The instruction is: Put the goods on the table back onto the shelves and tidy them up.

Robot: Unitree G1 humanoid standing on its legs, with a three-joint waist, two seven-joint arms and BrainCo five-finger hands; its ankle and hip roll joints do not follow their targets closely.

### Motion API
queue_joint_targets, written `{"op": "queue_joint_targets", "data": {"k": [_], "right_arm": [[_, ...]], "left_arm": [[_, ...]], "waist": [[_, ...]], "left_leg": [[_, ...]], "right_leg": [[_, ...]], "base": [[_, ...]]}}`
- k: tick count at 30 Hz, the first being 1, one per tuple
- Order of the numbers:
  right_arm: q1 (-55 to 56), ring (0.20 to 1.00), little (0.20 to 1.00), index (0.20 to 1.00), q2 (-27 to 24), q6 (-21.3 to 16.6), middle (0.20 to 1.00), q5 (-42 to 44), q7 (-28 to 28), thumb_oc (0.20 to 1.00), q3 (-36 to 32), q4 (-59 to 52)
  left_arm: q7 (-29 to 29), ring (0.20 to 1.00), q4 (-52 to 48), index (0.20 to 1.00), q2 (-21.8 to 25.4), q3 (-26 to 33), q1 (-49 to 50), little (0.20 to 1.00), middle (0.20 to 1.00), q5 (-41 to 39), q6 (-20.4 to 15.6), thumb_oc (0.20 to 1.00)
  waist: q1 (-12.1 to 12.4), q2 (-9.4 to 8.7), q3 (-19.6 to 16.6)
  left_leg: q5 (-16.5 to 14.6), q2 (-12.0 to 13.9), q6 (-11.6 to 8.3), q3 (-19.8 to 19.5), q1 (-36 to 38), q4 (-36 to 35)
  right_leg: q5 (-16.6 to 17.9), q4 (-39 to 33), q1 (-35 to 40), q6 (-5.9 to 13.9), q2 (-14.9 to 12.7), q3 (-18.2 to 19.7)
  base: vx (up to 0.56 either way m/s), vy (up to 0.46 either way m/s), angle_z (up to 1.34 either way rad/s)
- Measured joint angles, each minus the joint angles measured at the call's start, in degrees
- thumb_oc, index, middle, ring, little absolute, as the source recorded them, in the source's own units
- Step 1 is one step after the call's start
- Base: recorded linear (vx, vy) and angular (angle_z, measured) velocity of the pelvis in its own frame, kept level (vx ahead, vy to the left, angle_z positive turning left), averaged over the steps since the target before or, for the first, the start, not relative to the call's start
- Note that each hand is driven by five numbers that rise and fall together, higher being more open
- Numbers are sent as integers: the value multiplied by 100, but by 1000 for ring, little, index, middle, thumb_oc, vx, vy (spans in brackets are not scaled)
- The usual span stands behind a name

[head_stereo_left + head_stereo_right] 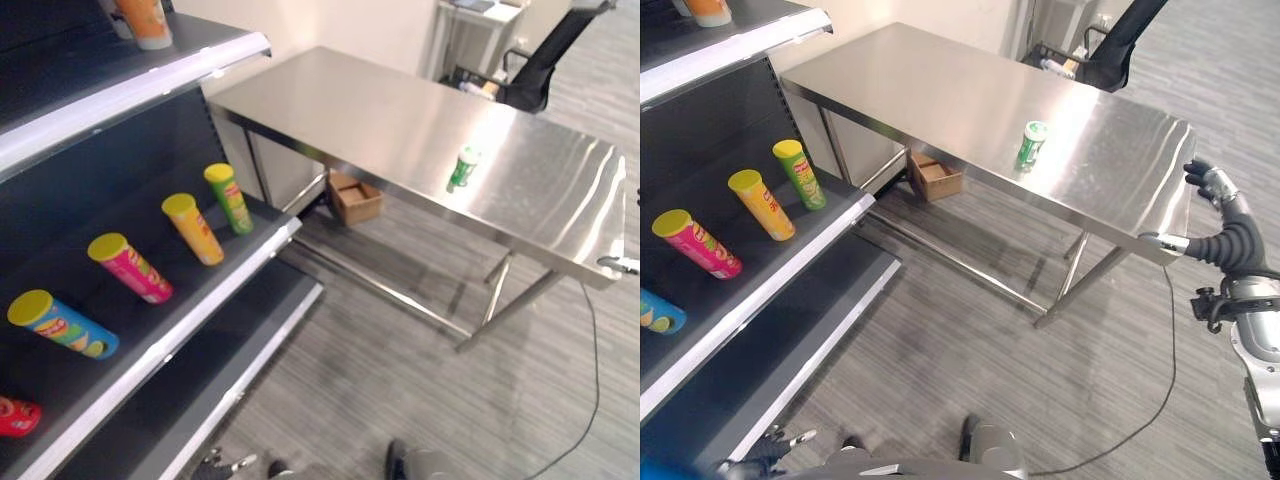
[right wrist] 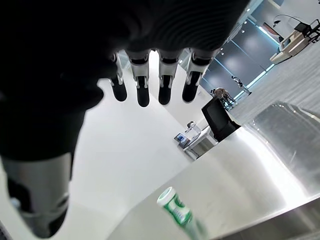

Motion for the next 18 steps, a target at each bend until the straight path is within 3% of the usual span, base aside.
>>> {"op": "queue_joint_targets", "data": {"k": [1, 3, 5, 7, 9, 10, 11, 12, 14, 15, 18], "right_arm": [[-182, 1000, 1000, 1000, 6, 29, 1000, -115, -24, 1000, -2, 152], [-444, 1000, 1000, 1000, 1, 71, 1000, -198, -74, 1000, 24, 396], [-519, 1000, 1000, 1000, -27, 189, 1000, -424, -168, 1000, 148, 734], [-495, 1000, 1000, 1000, -45, 201, 1000, -631, -236, 1000, 340, 772], [-697, 1000, 1000, 1000, -64, 265, 1000, -743, -240, 1000, 570, 1095], [-697, 1000, 1000, 1000, -62, 345, 1000, -784, -239, 1000, 645, 1160], [-680, 1000, 1000, 1000, -61, 385, 1000, -795, -240, 1000, 709, 1205], [-667, 1000, 1000, 1000, -61, 393, 1000, -796, -240, 1000, 727, 1203], [-600, 1000, 1000, 1000, -64, 399, 1000, -796, -252, 1000, 706, 1206], [-539, 1000, 1000, 1000, -92, 398, 1000, -796, -265, 1000, 690, 1205], [-432, 1000, 1000, 1000, -143, 403, 1000, -797, -257, 1000, 667, 1190]], "left_arm": [[-2, 1000, 2, 1000, -27, 0, -8, 1000, 1000, 1, 6, 1000], [3, 1000, 119, 1000, -59, 7, -108, 1000, 1000, 0, -12, 1000], [5, 1000, 265, 1000, -100, 4, -205, 1000, 1000, 0, -8, 1000], [19, 1000, 203, 1000, -34, 11, -271, 1000, 1000, -10, -45, 1000], [23, 1000, 98, 1000, -61, 5, -390, 1000, 1000, -22, -45, 1000], [12, 1000, 46, 1000, -86, -6, -436, 1000, 1000, -24, -55, 1000], [12, 1000, 37, 1000, -93, -27, -529, 1000, 1000, -28, -62, 1000], [16, 1000, -10, 1000, -48, -101, -553, 1000, 1000, -34, -58, 1000], [29, 1000, -15, 1000, 8, -190, -586, 1000, 1000, -37, -59, 1000], [34, 1000, 4, 1000, -4, -265, -653, 1000, 1000, -38, -43, 1000], [40, 1000, 53, 1000, -10, -392, -728, 1000, 1000, -32, -40, 1000]], "waist": [[29, -41, 25], [-23, 71, 6], [-43, 174, -62], [-88, 88, -195], [-120, 17, -165], [-107, 39, -148], [-124, 71, -117], [-172, 59, -111], [-203, 67, -78], [-235, 64, -78], [-198, 103, -56]], "left_leg": [[16, -217, 25, 29, -35, -218], [125, -415, 176, 184, -84, -548], [270, -481, 458, 347, 66, -815], [141, -695, 594, 492, 180, -941], [222, -857, 872, 600, 372, -1168], [222, -904, 891, 604, 450, -1267], [212, -957, 917, 579, 605, -1396], [210, -974, 963, 523, 686, -1433], [75, -1127, 1120, 213, 770, -1497], [23, -1214, 1183, 67, 757, -1503], [-24, -1286, 1248, -265, 557, -1493]], "right_leg": [[220, -432, 185, 18, 0, 108], [435, -927, 474, 56, 40, 136], [474, -1203, 812, 157, 91, 188], [471, -1177, 790, 385, -74, 267], [471, -794, 694, 527, -149, 246], [418, -445, 592, 606, -189, 173], [279, 364, 328, 807, -288, 56], [168, 894, 136, 945, -437, -54], [-50, 1513, -4, 1041, -811, -220], [-179, 1455, 9, 1028, -922, -290], [-92, 571, -62, 1097, -1203, -335]], "base": [[188, 106, -45], [177, 91, -24], [114, 117, -22], [172, 195, -31], [102, 114, -15], [46, 82, 7], [35, 35, 24], [47, -7, 40], [41, -76, 62], [61, -112, 74], [137, -97, 61]]}}
